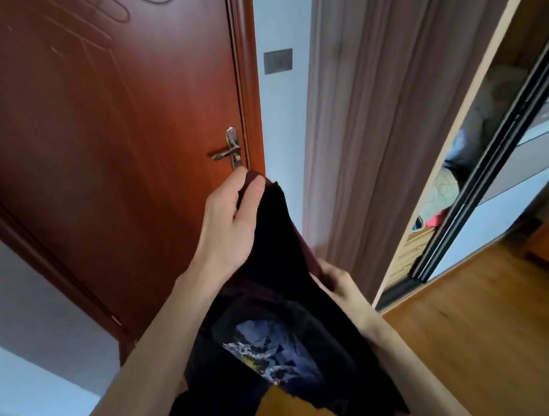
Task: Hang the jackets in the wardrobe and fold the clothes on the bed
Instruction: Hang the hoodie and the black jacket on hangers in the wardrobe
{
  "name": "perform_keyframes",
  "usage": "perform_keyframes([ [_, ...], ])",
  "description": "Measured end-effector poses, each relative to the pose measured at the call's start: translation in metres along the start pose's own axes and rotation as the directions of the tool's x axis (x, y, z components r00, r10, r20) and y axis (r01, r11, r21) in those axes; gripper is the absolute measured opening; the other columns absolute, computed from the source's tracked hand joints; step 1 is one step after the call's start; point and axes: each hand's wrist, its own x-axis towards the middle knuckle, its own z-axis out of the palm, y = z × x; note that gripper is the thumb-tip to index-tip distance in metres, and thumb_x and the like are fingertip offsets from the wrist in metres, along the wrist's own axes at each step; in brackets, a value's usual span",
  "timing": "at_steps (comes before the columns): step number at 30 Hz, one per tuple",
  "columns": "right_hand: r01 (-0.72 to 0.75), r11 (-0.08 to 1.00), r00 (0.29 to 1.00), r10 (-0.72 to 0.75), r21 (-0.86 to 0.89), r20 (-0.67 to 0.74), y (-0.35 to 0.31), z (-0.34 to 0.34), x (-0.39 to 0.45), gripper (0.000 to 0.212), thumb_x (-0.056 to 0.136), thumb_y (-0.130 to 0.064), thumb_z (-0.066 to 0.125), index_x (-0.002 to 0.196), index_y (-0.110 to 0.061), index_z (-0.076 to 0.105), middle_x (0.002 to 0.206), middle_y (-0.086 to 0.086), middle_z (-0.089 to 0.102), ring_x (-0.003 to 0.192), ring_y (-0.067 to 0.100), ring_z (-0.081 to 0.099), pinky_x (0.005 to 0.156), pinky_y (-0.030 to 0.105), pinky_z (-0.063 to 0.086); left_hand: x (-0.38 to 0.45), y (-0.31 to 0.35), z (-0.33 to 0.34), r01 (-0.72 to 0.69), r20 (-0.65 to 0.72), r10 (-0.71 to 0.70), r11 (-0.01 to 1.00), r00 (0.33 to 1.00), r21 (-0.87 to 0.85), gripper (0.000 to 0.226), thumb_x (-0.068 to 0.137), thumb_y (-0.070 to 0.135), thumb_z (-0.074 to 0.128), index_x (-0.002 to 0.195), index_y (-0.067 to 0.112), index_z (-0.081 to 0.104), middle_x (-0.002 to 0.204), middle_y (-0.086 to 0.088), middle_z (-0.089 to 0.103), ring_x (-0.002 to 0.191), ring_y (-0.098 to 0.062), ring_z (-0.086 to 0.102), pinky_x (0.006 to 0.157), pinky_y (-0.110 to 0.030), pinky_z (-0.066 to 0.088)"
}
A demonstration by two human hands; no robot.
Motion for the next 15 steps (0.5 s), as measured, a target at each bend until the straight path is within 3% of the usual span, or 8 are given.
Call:
perform_keyframes([
  [3,0.103,0.994,0.975,-0.106,-0.023,-0.194,-0.033,-0.027,0.006,0.031,0.1,-0.035,0.062,0.093,-0.004,0.06,0.079,-0.009,0.055,0.073,0.007,0.052,0.065,0.025,0.042,0.025,0.026,0.003,-0.081,-0.023,0.08,0.996,0.996,-0.021,0.038,0.112,0.02,0.046,0.082,-0.003,0.042,0.069,-0.004,0.04,0.062,-0.012,0.038,0.059,-0.026,0.032],
  [7,0.225,0.95,0.865,-0.297,-0.215,-0.405,-0.095,-0.08,0.013,0.029,0.106,-0.024,0.059,0.081,-0.012,0.052,0.071,-0.012,0.046,0.064,0.005,0.045,0.058,0.019,0.036,0.056,0.057,0.013,-0.173,-0.057,0.172,0.985,0.983,-0.013,0.042,0.112,0.025,0.046,0.082,-0.004,0.04,0.069,-0.011,0.034,0.063,-0.016,0.032,0.059,-0.032,0.027],
  [9,0.26,0.906,0.767,-0.405,-0.335,-0.498,-0.127,-0.11,0.013,0.028,0.107,-0.023,0.058,0.081,-0.015,0.052,0.07,-0.015,0.046,0.066,0.004,0.045,0.06,0.022,0.037,0.069,0.067,0.022,-0.204,-0.054,0.204,0.979,0.978,-0.011,0.043,0.112,0.028,0.045,0.084,-0.003,0.039,0.071,-0.014,0.033,0.065,-0.017,0.031,0.061,-0.036,0.027],
  [11,0.272,0.856,0.665,-0.497,-0.438,-0.558,-0.158,-0.141,0.011,0.027,0.108,-0.026,0.056,0.088,-0.009,0.057,0.075,-0.005,0.05,0.072,0.007,0.048,0.065,0.027,0.04,0.08,0.076,0.035,-0.229,-0.037,0.228,0.973,0.973,-0.026,0.042,0.112,0.029,0.045,0.086,-0.004,0.04,0.072,-0.015,0.033,0.066,-0.018,0.031,0.062,-0.041,0.028],
  [13,0.267,0.819,0.585,-0.557,-0.508,-0.59,-0.185,-0.168,0.006,0.028,0.108,-0.028,0.054,0.097,-0.003,0.061,0.082,0.008,0.056,0.078,0.007,0.053,0.068,0.029,0.044,0.088,0.085,0.047,-0.264,-0.016,0.263,0.964,0.965,-0.033,0.04,0.112,0.027,0.046,0.085,-0.001,0.039,0.072,-0.005,0.031,0.067,-0.013,0.03,0.062,-0.036,0.028],
  [15,0.24,0.791,0.539,-0.591,-0.563,-0.601,-0.203,-0.189,-0.001,0.028,0.108,-0.03,0.053,0.104,-0.005,0.065,0.09,0.009,0.063,0.084,0.01,0.06,0.073,0.027,0.049,0.094,0.092,0.061,-0.302,0.002,0.302,0.953,0.953,0.002,0.038,0.112,0.027,0.046,0.083,0.004,0.038,0.071,0.007,0.03,0.066,-0.007,0.028,0.062,-0.027,0.027],
])
